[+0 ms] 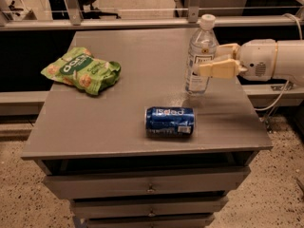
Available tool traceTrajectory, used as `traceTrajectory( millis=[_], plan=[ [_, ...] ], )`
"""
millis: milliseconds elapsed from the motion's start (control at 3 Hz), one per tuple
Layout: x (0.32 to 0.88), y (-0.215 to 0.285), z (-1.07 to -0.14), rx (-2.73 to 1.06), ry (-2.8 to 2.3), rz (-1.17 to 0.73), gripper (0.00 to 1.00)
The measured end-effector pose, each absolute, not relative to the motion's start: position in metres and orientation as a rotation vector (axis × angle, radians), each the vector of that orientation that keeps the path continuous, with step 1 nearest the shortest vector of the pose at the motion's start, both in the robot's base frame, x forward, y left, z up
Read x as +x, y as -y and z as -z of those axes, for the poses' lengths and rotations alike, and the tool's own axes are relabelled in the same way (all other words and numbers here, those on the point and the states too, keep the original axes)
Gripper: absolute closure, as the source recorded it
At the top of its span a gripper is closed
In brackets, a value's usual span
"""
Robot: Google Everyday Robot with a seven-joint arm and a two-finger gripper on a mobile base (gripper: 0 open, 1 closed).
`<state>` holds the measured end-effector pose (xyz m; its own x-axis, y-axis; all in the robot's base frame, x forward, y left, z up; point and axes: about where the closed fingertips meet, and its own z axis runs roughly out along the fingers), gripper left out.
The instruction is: Move blue plastic bottle near pepsi can
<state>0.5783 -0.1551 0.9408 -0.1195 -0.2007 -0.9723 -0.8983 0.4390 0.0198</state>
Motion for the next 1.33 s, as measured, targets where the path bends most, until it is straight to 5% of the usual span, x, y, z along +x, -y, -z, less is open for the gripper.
traceTrajectory(
  millis=[667, 1333],
  plan=[
    [0.547, 0.153, -0.923, -0.988, -1.6, -0.879, 1.0],
    [0.526, 0.147, -0.906, -1.02, -1.61, -0.94, 0.58]
  ],
)
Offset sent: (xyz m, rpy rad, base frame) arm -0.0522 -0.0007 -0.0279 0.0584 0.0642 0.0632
